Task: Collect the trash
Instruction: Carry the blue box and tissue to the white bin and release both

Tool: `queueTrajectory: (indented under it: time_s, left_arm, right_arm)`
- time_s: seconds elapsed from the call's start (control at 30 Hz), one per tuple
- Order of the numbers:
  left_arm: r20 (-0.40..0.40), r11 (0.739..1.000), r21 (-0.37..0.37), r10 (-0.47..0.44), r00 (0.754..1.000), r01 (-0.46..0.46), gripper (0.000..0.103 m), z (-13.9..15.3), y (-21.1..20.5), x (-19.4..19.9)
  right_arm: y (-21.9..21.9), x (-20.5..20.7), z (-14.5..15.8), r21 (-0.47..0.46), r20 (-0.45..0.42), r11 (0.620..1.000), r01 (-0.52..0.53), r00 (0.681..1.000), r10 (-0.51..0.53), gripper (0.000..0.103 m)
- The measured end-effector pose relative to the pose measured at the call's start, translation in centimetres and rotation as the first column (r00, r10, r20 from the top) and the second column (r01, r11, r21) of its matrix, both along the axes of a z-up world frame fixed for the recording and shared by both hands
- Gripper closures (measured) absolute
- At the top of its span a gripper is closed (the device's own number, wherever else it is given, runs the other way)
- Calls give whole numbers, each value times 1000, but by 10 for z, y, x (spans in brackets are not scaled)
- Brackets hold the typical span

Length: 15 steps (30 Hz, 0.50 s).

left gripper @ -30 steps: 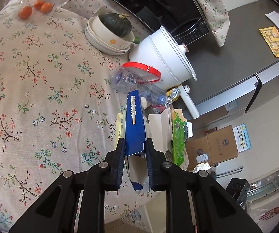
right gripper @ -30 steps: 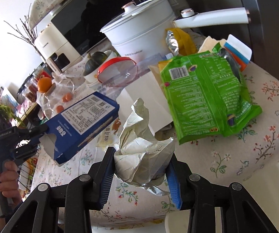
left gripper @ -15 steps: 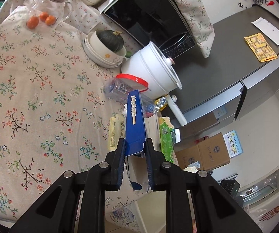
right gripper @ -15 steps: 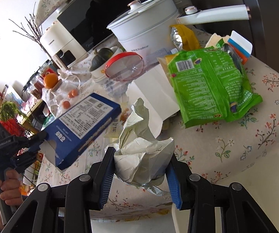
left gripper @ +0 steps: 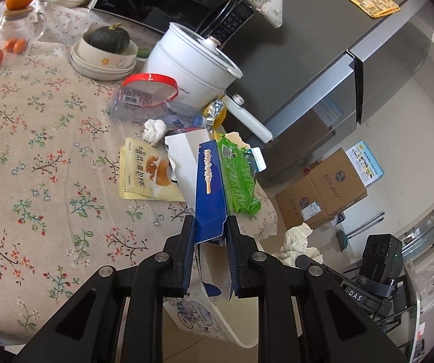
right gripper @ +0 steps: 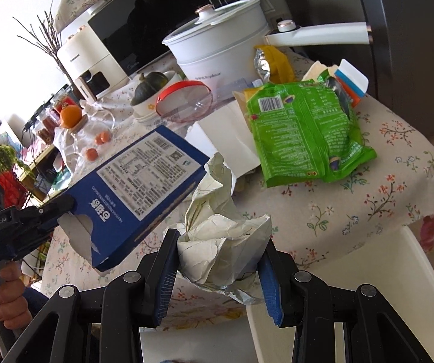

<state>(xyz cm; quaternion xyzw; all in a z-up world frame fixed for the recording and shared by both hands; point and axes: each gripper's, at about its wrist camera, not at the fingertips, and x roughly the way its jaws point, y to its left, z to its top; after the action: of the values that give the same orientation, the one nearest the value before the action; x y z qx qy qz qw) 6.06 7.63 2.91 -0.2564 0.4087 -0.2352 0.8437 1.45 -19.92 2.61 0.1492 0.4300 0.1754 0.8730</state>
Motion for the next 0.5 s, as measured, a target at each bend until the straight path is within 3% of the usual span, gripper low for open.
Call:
queueTrajectory:
  time_s: [0.2,0.37,0.5]
  left_arm:
    - [-15,995,-11,-98,995,98,82,-7,-39,-7]
    - [-18,986,7,-169,985,169,82,-10,-75,-17]
    - [-24,979,24,-200,979,201,82,-14,-95,-22]
  right_arm:
    - [-13,-22,-7,-97,-21,994,48,999,-50,59]
    - [-19,-34,-18,-283,-6,953,104,994,-110,59]
    - [-26,-42,-20,-304,-12,946,113,992,-122,59]
